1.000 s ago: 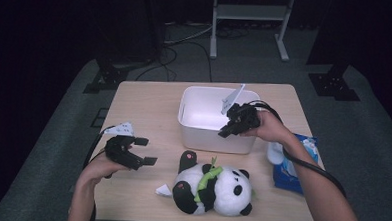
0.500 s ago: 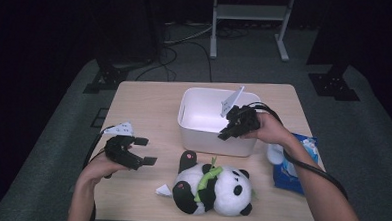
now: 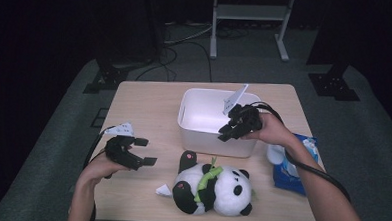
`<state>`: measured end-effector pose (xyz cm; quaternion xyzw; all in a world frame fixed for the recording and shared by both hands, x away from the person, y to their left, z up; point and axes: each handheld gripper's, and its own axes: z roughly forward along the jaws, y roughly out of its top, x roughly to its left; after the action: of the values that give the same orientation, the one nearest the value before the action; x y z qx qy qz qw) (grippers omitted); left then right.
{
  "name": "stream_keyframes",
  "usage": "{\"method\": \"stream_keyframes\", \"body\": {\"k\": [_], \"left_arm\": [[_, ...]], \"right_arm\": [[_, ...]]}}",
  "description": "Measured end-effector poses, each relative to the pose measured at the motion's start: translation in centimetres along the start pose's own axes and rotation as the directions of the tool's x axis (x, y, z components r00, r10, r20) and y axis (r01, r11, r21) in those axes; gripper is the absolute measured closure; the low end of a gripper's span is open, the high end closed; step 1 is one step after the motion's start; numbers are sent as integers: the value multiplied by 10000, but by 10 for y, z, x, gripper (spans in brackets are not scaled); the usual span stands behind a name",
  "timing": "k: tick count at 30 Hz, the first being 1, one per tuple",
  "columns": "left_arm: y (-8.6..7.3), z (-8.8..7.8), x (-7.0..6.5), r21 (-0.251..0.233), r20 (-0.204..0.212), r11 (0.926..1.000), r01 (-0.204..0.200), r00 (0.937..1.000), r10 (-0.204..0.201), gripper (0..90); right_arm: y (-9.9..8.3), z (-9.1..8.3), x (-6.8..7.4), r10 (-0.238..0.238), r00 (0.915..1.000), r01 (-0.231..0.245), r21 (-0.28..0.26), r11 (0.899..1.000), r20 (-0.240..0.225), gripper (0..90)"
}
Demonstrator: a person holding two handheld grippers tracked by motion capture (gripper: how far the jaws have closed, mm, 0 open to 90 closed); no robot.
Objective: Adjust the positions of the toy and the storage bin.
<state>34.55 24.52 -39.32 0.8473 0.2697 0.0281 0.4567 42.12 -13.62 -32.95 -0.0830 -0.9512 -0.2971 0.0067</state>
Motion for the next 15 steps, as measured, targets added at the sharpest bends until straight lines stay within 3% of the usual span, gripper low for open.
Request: {"method": "stream_keyframes", "body": {"k": [8, 15], "left_arm": [[-1, 1, 1, 42, -1, 10000, 76, 10000, -76, 95], [-2, 2, 0, 69, -8, 9999, 105, 9999, -105, 95]], "right_arm": [[1, -16, 13, -49, 10000, 46, -493, 9988, -41, 599], [1, -24, 24, -151, 9999, 154, -539, 9984, 60, 556]]}}
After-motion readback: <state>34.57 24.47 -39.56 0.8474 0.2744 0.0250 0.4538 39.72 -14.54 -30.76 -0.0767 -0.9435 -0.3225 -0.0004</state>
